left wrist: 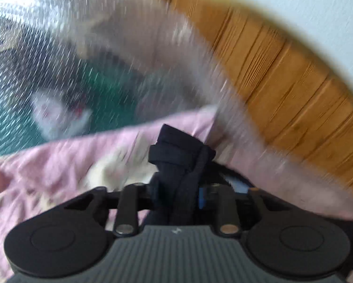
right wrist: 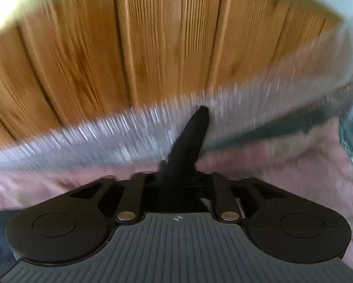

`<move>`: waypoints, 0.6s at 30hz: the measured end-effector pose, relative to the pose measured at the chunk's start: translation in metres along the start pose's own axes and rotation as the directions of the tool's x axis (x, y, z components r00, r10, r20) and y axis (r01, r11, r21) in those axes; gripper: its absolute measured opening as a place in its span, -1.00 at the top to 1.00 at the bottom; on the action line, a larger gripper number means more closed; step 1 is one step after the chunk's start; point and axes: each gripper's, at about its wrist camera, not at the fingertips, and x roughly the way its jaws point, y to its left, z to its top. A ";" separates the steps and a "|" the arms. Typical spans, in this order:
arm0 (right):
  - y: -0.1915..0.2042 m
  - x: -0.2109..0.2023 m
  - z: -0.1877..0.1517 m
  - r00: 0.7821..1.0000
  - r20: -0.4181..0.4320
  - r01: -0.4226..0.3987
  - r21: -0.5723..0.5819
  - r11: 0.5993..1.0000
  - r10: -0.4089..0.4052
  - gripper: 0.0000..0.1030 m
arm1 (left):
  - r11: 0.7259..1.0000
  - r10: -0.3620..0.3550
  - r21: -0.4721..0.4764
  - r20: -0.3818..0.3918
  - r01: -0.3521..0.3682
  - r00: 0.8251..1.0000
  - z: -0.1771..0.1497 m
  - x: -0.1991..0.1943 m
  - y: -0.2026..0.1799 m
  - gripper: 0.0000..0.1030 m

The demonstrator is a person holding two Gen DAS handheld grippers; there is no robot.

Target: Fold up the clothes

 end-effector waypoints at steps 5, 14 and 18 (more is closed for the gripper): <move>-0.023 -0.058 -0.049 0.992 0.069 -0.109 0.076 0.991 0.104 -0.51 | 1.000 -0.027 -0.004 0.047 0.027 0.999 -0.050 -0.087 0.018 -0.46; -0.097 -0.183 -0.259 0.998 -0.054 -0.030 0.003 1.000 0.031 -0.67 | 0.993 0.121 0.023 -0.217 -0.119 0.969 -0.217 -0.164 0.115 -0.55; -0.127 -0.217 -0.333 0.990 -0.144 0.018 0.118 0.993 -0.001 -0.68 | 0.980 0.051 -0.180 -0.213 -0.091 0.976 -0.241 -0.173 0.140 -0.65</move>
